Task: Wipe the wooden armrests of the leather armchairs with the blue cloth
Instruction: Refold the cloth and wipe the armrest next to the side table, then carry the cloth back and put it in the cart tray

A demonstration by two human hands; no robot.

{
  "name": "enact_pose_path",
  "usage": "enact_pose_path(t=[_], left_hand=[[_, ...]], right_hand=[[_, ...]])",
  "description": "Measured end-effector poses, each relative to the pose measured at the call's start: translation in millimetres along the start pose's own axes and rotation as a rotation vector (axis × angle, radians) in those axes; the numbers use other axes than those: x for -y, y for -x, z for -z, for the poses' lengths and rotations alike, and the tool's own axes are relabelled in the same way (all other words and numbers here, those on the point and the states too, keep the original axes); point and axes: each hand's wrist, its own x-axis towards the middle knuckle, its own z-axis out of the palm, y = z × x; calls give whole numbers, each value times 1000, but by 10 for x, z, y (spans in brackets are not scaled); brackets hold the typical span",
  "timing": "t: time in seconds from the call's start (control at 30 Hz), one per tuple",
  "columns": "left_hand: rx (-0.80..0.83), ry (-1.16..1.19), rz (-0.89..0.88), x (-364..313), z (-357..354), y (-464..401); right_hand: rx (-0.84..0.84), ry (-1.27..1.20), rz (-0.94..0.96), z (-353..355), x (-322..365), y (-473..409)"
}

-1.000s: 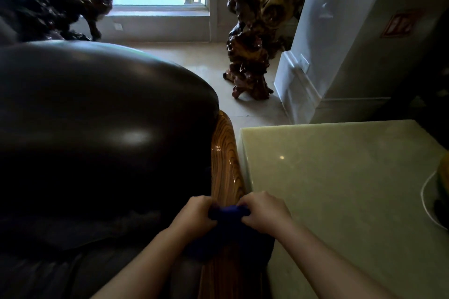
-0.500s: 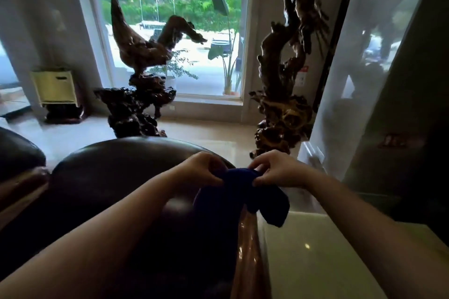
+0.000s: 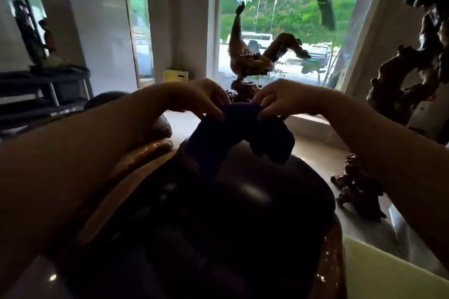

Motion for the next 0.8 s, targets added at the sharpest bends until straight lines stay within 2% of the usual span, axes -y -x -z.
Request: enact_pose_path(t=[0.47,0.8], left_hand=[[-88,-6,365,1949,921,2718],[-233,76,564,3108,1488,3943]], right_hand=[[278,-67,220,-2093,2446,-1304],[475,-14,403,-3096,3746,-2416]])
